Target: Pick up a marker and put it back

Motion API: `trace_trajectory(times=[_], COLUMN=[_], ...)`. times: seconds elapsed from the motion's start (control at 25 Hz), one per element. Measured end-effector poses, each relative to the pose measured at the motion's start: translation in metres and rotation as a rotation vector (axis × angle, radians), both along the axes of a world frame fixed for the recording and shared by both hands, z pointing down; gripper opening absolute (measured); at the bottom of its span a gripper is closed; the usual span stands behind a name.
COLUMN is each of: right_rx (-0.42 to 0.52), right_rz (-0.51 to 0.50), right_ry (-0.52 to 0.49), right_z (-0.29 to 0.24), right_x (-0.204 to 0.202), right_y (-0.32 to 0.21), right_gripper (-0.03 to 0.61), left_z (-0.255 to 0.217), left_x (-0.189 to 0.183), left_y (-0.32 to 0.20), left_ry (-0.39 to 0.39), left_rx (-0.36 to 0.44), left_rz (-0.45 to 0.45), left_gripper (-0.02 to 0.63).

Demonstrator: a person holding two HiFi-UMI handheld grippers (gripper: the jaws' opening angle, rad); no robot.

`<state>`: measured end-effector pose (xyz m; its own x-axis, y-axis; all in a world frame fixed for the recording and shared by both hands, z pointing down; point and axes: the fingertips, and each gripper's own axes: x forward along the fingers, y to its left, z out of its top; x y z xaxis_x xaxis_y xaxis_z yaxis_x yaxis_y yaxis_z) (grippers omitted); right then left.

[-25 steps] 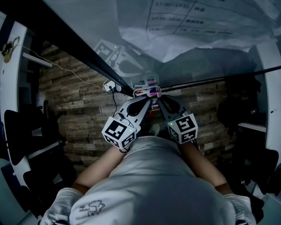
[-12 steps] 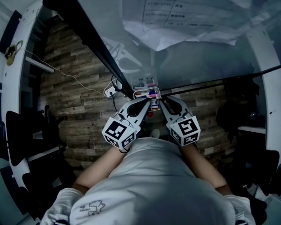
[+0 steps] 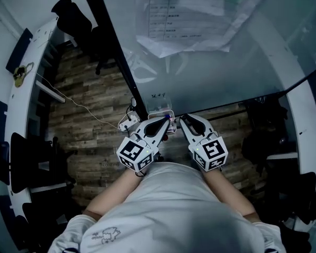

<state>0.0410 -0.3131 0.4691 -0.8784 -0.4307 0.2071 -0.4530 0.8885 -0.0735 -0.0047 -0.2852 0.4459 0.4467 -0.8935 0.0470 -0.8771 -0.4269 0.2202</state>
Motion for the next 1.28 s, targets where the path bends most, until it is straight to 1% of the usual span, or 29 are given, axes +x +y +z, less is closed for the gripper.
trace_trajectory(times=[0.16,0.32,0.48,0.64,1.0,1.12,1.28], right_rx=[0.026,0.072,0.095,0.108,0.127,0.11,0.113], right_rz=[0.019,0.043,0.06,0.071,0.049,0.043,0.026], right_ry=[-0.061,-0.117,-0.144,-0.154,-0.168,-0.178,-0.167], right_z=[-0.036,-0.07,-0.084,-0.089,-0.095,-0.093,-0.091], right_x=[0.017,0.037,0.053,0.062,0.064,0.061,0.054], right_y=[0.002,0.005,0.008,0.008,0.014,0.018,0.025], right_gripper=[0.074,0.074,0.074,0.074,0.074,0.074,0.074], left_z=[-0.017,-0.028,-0.037,-0.046,-0.042,-0.033,-0.03], left_x=[0.016,0.036,0.05,0.057,0.066,0.064,0.057], left_y=[0.004,0.005,0.002,0.001,0.005,0.01,0.014], left_ry=[-0.014,-0.02,-0.057,-0.035,-0.05,-0.042,-0.026], left_rx=[0.041,0.069,0.086,0.115,0.094,0.07,0.065], left_rz=[0.02,0.048,0.062,0.074,0.076,0.071,0.051], left_gripper=[0.006,0.006,0.005,0.006,0.006,0.005,0.006])
